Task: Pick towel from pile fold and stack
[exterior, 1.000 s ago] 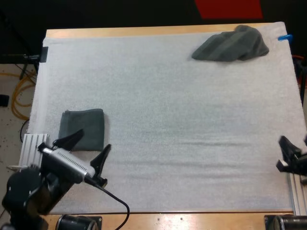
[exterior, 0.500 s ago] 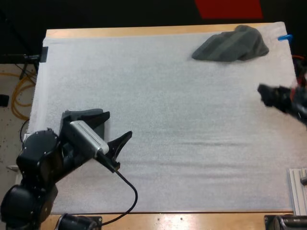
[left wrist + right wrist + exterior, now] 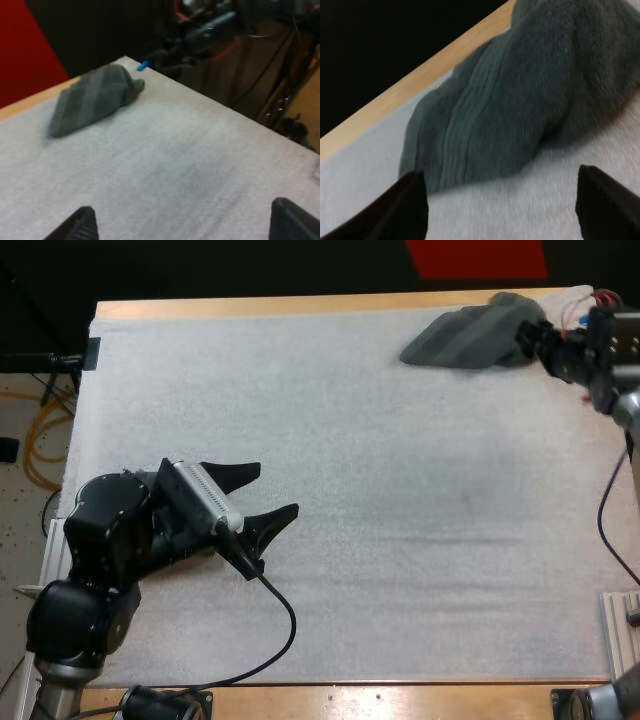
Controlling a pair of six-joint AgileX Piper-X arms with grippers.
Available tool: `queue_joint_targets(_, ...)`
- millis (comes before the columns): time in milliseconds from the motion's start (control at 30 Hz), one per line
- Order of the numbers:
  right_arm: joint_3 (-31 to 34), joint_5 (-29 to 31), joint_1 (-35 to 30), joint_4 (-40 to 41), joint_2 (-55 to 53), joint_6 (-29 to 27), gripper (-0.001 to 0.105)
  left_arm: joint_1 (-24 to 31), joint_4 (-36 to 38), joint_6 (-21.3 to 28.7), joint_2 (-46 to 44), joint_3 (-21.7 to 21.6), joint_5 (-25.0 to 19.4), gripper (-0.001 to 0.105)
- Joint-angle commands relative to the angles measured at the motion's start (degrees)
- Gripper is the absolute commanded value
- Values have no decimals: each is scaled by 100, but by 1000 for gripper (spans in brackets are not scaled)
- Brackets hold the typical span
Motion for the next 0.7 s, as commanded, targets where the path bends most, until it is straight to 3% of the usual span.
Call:
queue_joint_targets(0,-289,9,-2,-49,298,183,62,-27,-90,-109,23,-41,124,67)
queue_joint_targets(200,-1167,9,41,-49,1380,848,62,-27,-90,-282,129,-41,156,67)
queue_joint_targets(467,-1542,-32,41,-237,2043,1440,60,-27,-129,-282,128,-41,156,67)
queue_joint_targets(567,-1542,-37,93,-284,2048,1348,48,-27,-129,-282,128,-41,156,67)
queue_joint_targets(667,-1542,-80,99,-290,2048,1341,17,-27,-129,-282,128,-41,156,67)
